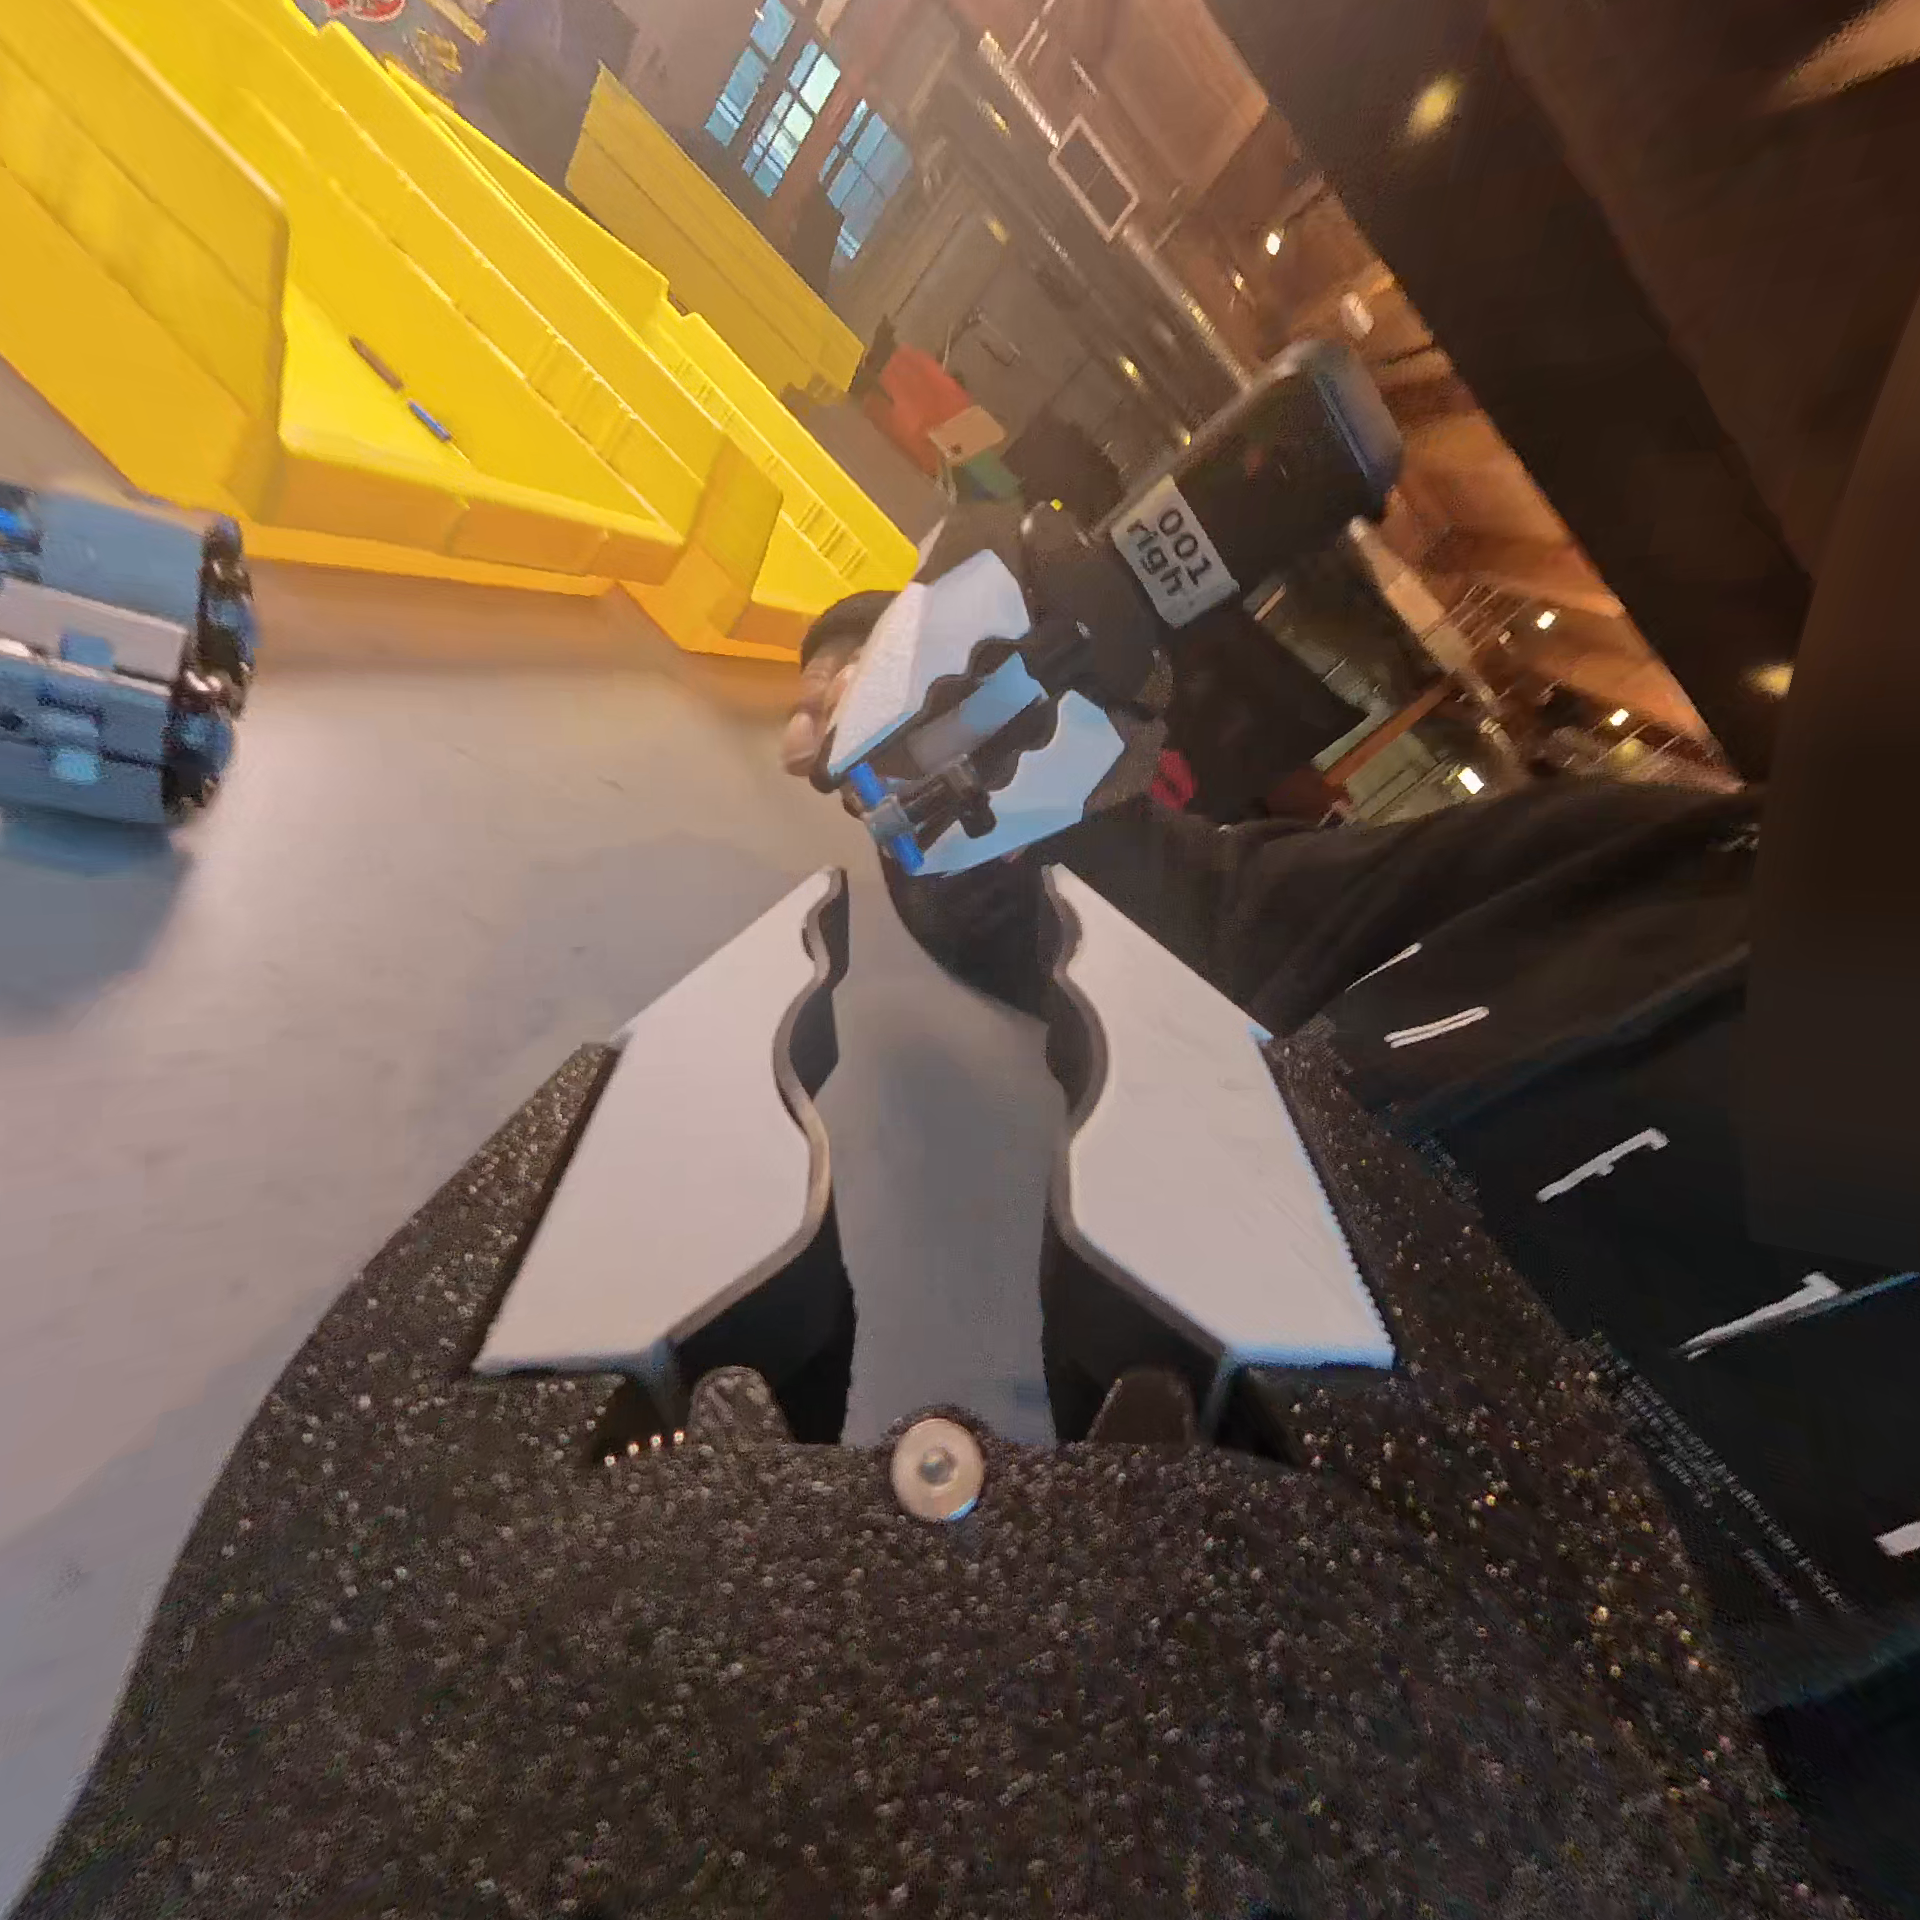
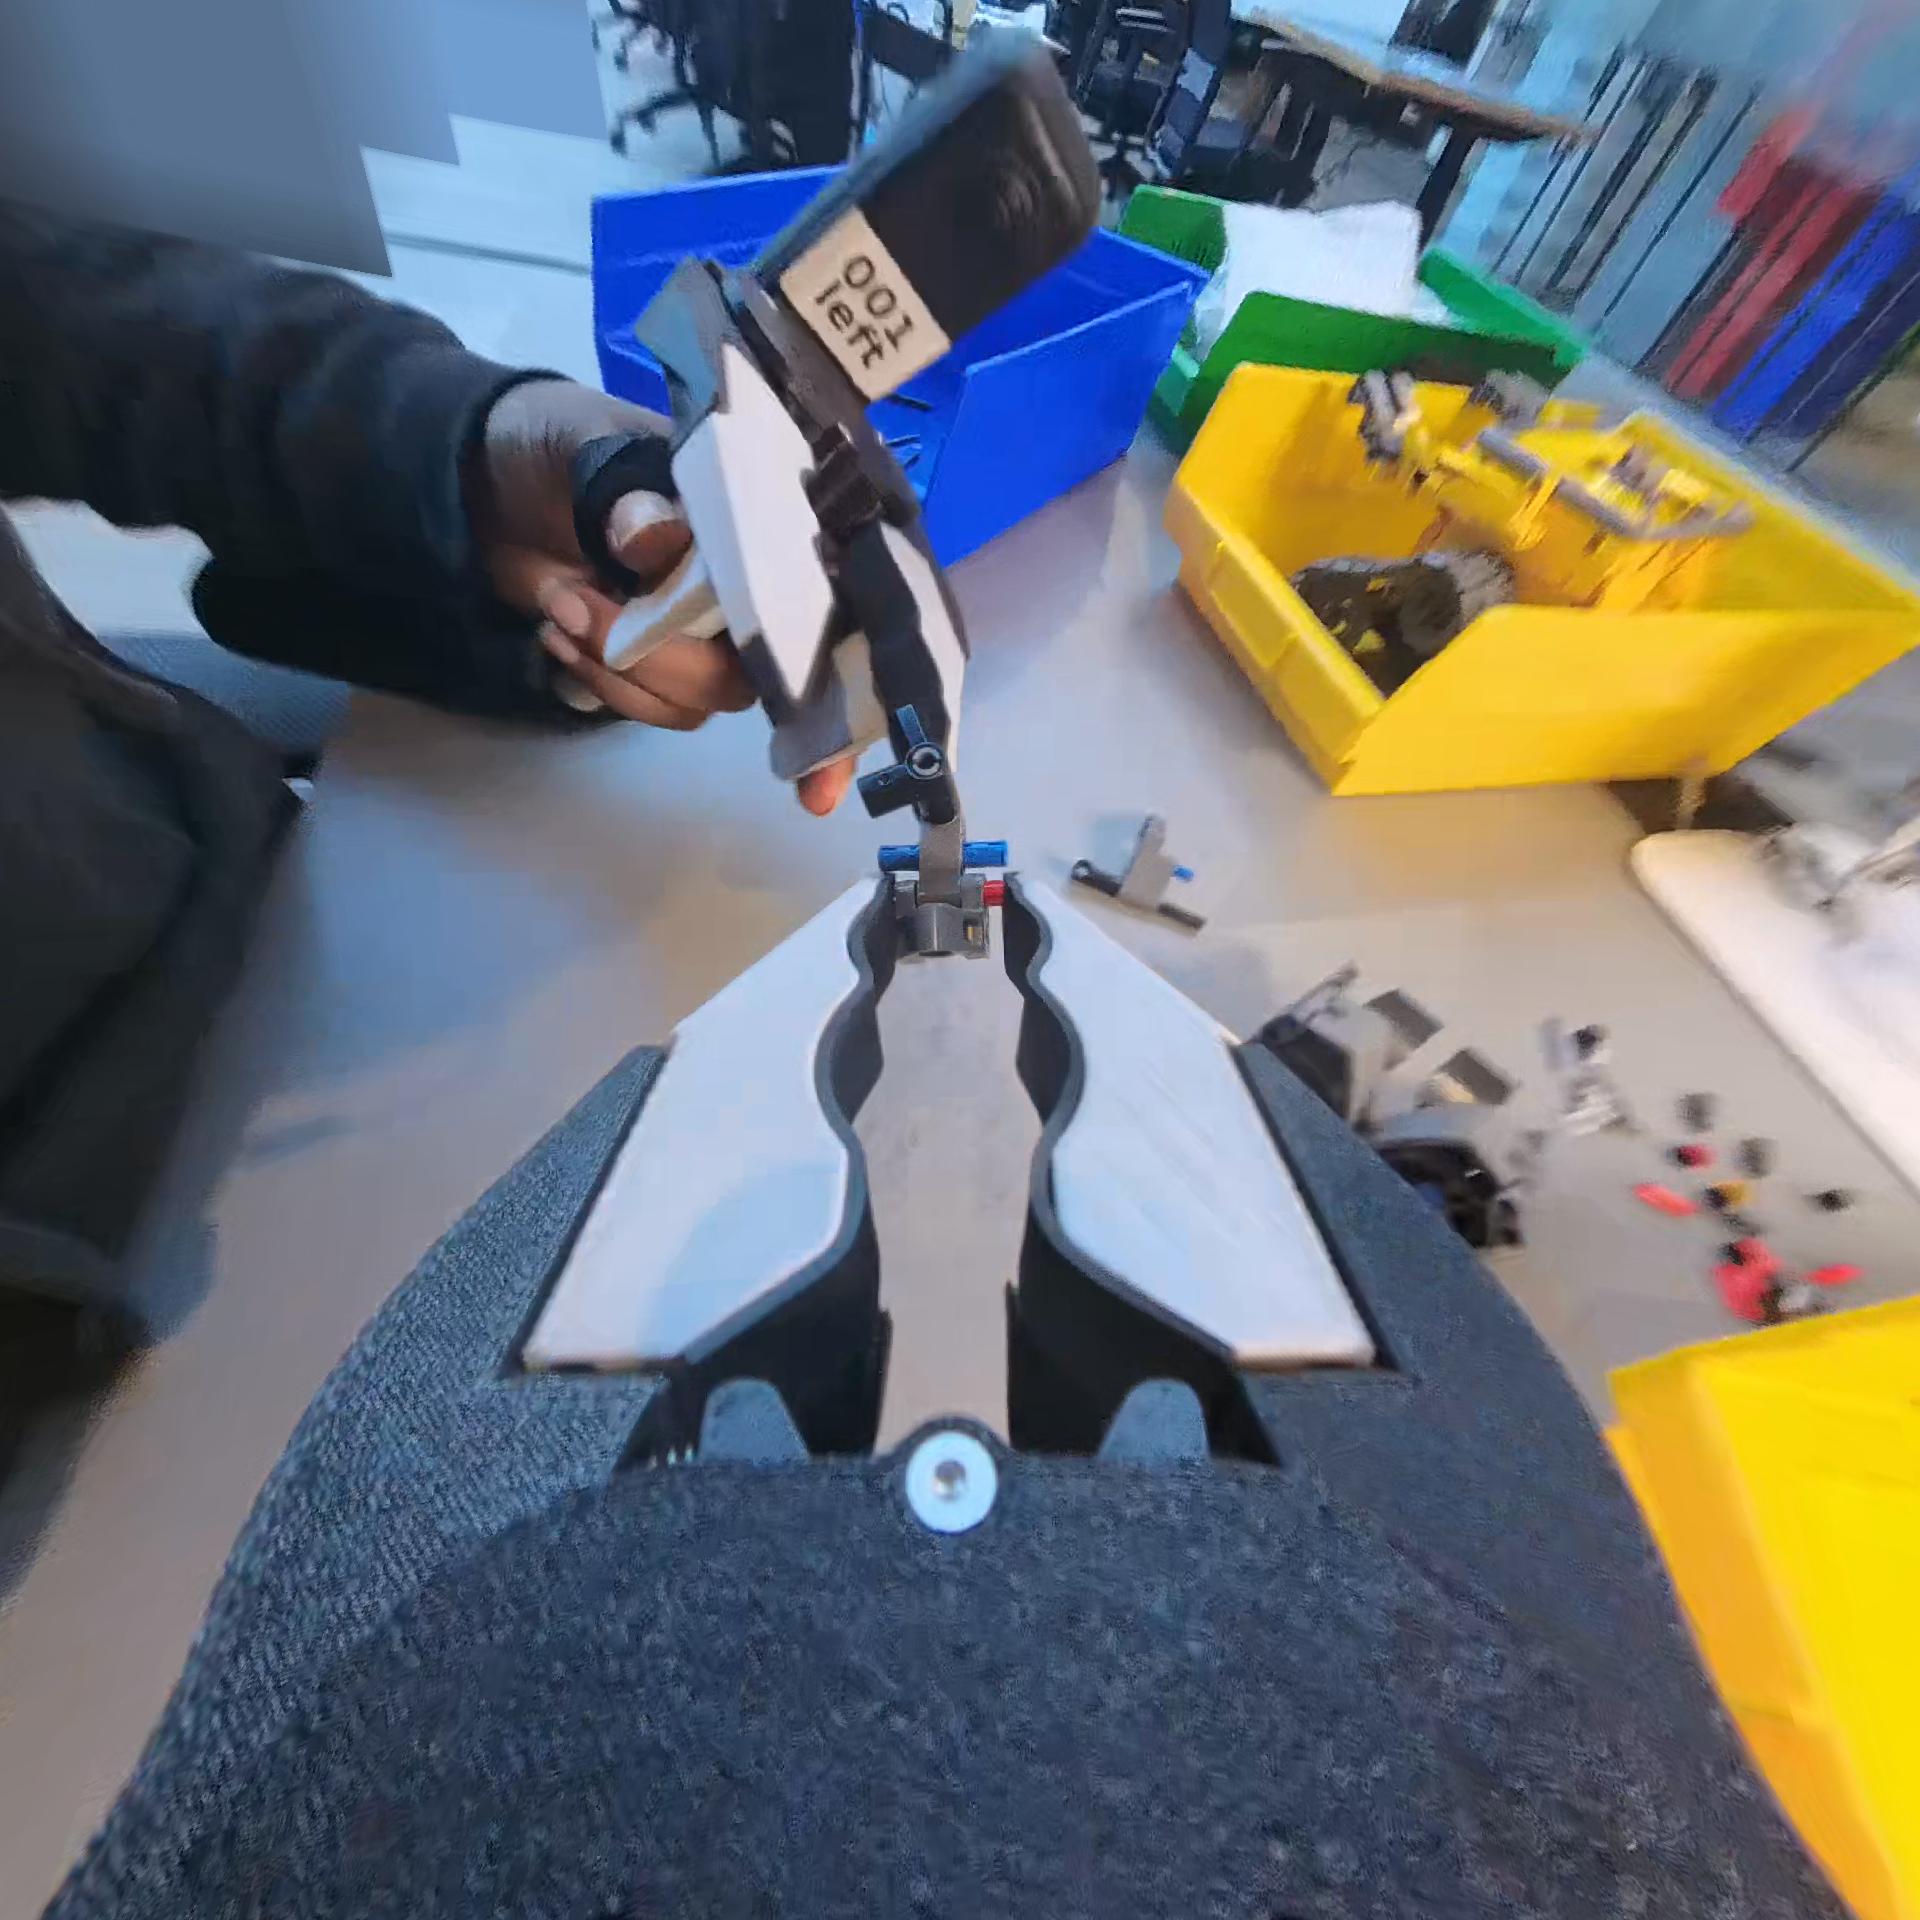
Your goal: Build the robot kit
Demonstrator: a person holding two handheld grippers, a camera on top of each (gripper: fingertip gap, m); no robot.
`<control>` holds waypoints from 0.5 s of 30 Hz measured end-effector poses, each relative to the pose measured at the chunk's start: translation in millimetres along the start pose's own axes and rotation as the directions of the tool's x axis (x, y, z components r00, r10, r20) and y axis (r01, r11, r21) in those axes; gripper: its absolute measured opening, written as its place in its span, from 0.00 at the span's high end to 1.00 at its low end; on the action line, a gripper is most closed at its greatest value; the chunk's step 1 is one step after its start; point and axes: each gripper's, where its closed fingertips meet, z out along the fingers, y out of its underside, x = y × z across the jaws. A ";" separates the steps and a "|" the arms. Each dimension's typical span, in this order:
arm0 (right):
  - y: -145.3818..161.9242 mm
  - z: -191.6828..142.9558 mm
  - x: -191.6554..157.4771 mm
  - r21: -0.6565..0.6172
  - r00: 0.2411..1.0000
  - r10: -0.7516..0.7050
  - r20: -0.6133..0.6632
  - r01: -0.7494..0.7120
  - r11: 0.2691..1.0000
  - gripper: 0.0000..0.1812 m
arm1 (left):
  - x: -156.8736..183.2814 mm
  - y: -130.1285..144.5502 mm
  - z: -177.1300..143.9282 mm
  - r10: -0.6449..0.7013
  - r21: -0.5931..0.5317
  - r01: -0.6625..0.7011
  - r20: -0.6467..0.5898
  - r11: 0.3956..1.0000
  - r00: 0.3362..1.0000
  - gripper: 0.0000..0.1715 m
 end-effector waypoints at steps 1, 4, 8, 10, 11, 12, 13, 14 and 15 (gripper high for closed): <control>2.4 0.6 -0.3 0.006 0.998 0.053 0.028 -0.053 0.999 0.90 | -0.4 0.3 -0.3 0.069 -0.034 -0.068 0.018 0.997 0.997 0.79; 7.2 4.1 -5.1 0.008 0.985 0.143 0.097 -0.145 0.989 0.90 | -4.8 1.7 3.9 0.281 -0.135 -0.269 0.077 0.954 0.957 0.79; 10.7 8.7 -8.8 -0.001 0.985 0.133 0.112 -0.134 0.991 0.90 | -9.7 4.8 13.4 0.473 -0.238 -0.445 0.072 0.863 0.878 0.85; 12.0 7.9 -6.0 -0.002 0.987 0.125 0.098 -0.125 0.992 0.90 | -8.8 3.8 16.5 0.497 -0.239 -0.472 0.051 0.848 0.866 0.89; 10.9 6.3 -4.5 0.010 0.988 0.123 0.095 -0.124 0.992 0.90 | -8.4 2.4 17.2 0.498 -0.228 -0.477 0.043 0.849 0.866 0.89; 9.2 4.6 -3.7 0.026 0.987 0.124 0.098 -0.127 0.992 0.90 | -7.4 0.2 17.4 0.492 -0.206 -0.476 0.032 0.855 0.870 0.89; 6.5 3.0 -2.5 0.050 0.987 0.126 0.099 -0.131 0.990 0.90 | -5.6 -2.8 17.4 0.477 -0.172 -0.467 0.020 0.867 0.879 0.89; 3.2 1.3 -1.9 0.076 0.986 0.128 0.105 -0.136 0.988 0.90 | -3.6 -5.8 17.0 0.456 -0.133 -0.452 0.004 0.882 0.890 0.89; 0.4 -0.2 -1.3 0.098 0.985 0.129 0.110 -0.140 0.985 0.90 | -2.1 -8.9 16.3 0.433 -0.092 -0.432 -0.009 0.897 0.901 0.89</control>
